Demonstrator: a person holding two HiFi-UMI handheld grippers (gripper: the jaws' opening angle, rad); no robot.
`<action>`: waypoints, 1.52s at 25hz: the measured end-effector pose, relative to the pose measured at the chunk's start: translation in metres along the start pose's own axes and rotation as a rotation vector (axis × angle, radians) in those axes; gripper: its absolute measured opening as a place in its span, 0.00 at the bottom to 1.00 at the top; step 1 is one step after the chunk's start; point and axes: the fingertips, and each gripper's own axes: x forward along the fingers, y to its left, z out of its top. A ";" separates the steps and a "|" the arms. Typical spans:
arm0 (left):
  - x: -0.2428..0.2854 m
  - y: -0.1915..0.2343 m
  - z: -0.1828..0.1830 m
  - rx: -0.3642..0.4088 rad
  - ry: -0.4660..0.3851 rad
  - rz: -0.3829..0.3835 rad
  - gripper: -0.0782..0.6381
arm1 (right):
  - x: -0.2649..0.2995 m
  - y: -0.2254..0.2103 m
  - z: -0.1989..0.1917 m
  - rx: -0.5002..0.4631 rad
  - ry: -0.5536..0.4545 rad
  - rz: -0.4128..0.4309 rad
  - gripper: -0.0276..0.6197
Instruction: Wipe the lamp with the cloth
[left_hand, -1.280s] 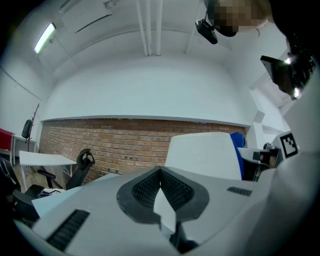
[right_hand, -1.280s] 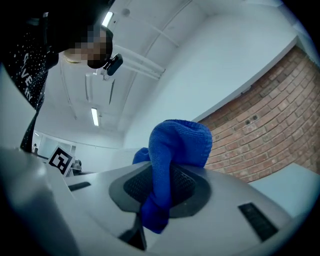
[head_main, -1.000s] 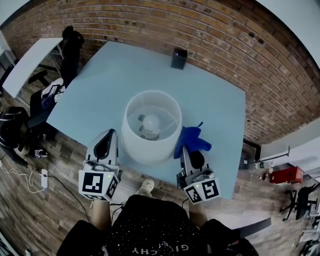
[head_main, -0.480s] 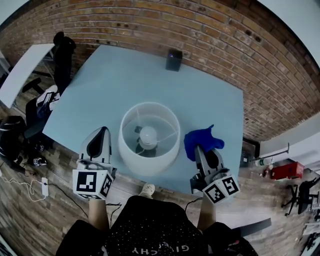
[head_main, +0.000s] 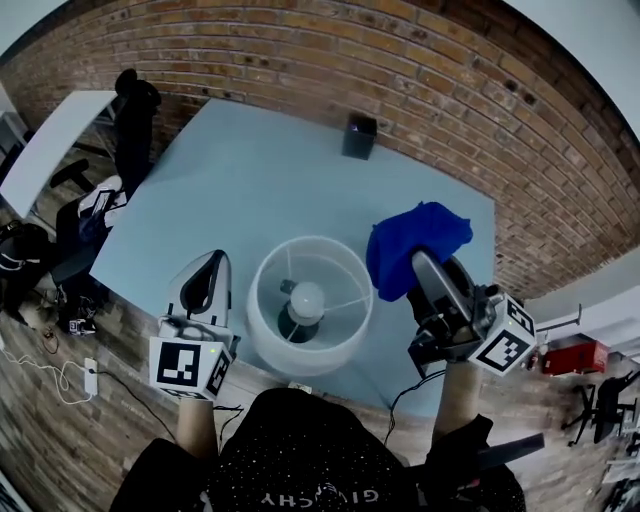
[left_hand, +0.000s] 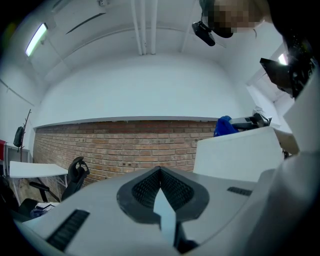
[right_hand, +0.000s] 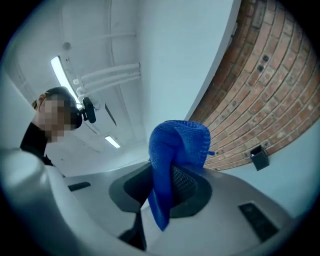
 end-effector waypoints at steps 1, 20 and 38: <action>0.002 0.001 0.000 -0.001 -0.001 -0.002 0.12 | 0.004 -0.001 -0.005 -0.003 0.017 -0.001 0.16; 0.034 -0.004 -0.008 -0.014 0.026 -0.148 0.12 | 0.006 -0.045 -0.083 0.049 0.195 -0.135 0.16; 0.082 -0.005 -0.012 -0.017 0.076 -0.235 0.12 | -0.021 -0.103 -0.118 0.118 0.397 -0.220 0.16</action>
